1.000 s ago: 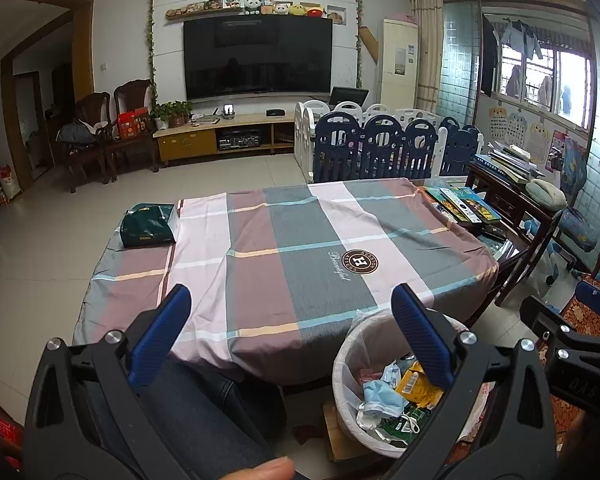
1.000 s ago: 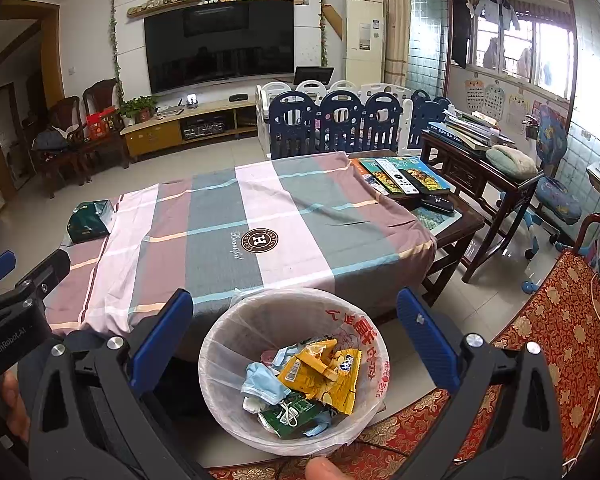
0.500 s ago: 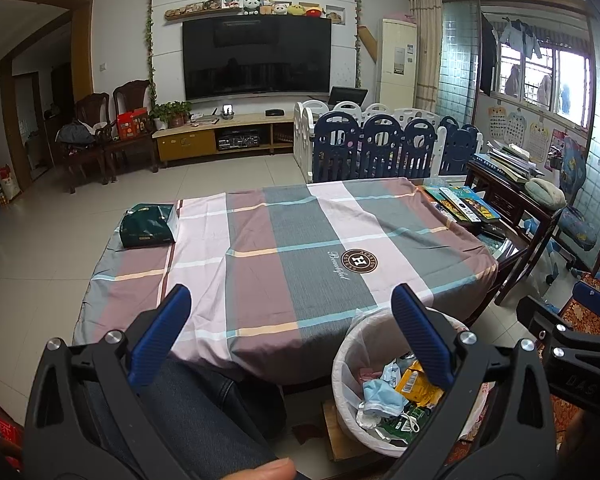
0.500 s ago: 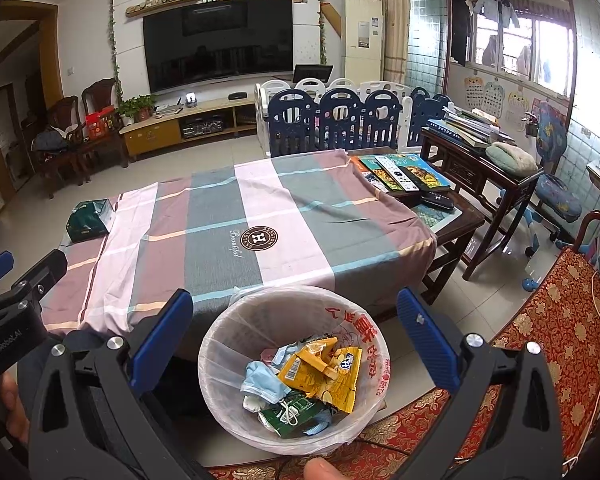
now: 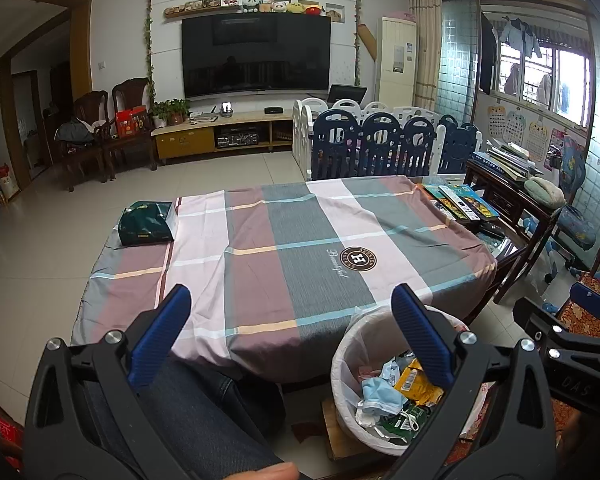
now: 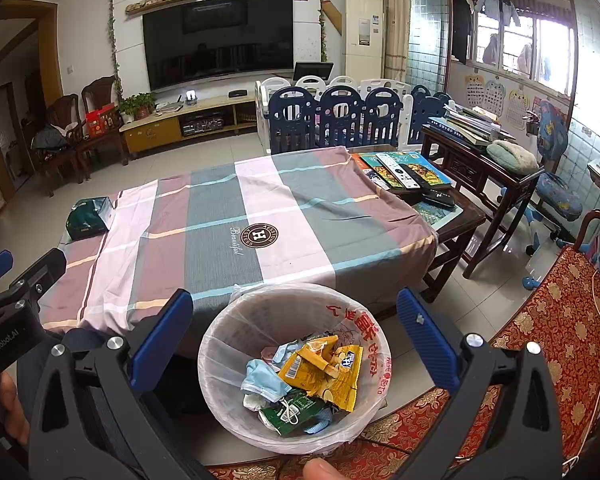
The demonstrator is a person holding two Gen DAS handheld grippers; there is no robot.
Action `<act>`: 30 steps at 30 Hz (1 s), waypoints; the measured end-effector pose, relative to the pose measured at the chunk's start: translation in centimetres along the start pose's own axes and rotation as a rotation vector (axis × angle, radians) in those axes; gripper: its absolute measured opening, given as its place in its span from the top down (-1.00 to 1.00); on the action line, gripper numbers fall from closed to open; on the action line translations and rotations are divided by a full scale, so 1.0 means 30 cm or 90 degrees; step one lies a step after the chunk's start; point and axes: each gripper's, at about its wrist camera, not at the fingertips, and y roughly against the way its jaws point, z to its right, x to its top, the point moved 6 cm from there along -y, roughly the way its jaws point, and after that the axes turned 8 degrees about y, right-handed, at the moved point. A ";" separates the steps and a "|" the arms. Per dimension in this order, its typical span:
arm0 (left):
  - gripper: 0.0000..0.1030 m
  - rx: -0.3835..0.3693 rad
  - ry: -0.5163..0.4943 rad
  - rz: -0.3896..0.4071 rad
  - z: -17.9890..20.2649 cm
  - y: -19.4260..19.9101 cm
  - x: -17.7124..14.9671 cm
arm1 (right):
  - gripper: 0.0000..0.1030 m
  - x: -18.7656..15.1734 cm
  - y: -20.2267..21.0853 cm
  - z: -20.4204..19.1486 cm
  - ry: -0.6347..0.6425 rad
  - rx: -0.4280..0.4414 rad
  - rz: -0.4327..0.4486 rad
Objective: Collect trash
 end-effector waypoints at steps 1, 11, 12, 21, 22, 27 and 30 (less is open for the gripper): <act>-0.94 0.000 0.000 0.000 0.000 0.000 0.000 | -0.93 0.001 0.000 0.000 0.000 0.000 0.000; -0.94 0.001 0.000 -0.001 0.002 0.000 -0.002 | -0.93 0.001 0.000 0.000 0.001 0.000 0.000; -0.94 0.001 -0.001 -0.001 0.004 0.001 -0.006 | -0.93 0.002 0.000 0.000 0.000 0.000 0.000; -0.94 -0.001 -0.001 -0.004 0.010 0.001 -0.012 | -0.93 0.001 0.000 0.000 0.000 0.000 -0.001; -0.94 -0.002 -0.002 -0.005 0.012 -0.001 -0.018 | -0.93 0.001 0.000 0.000 0.000 0.001 -0.001; -0.94 -0.004 -0.004 -0.007 0.013 -0.002 -0.030 | -0.93 0.002 0.000 0.000 0.000 0.000 -0.001; -0.94 -0.004 -0.003 -0.008 0.012 -0.004 -0.026 | -0.93 0.004 0.000 0.001 0.000 0.000 -0.001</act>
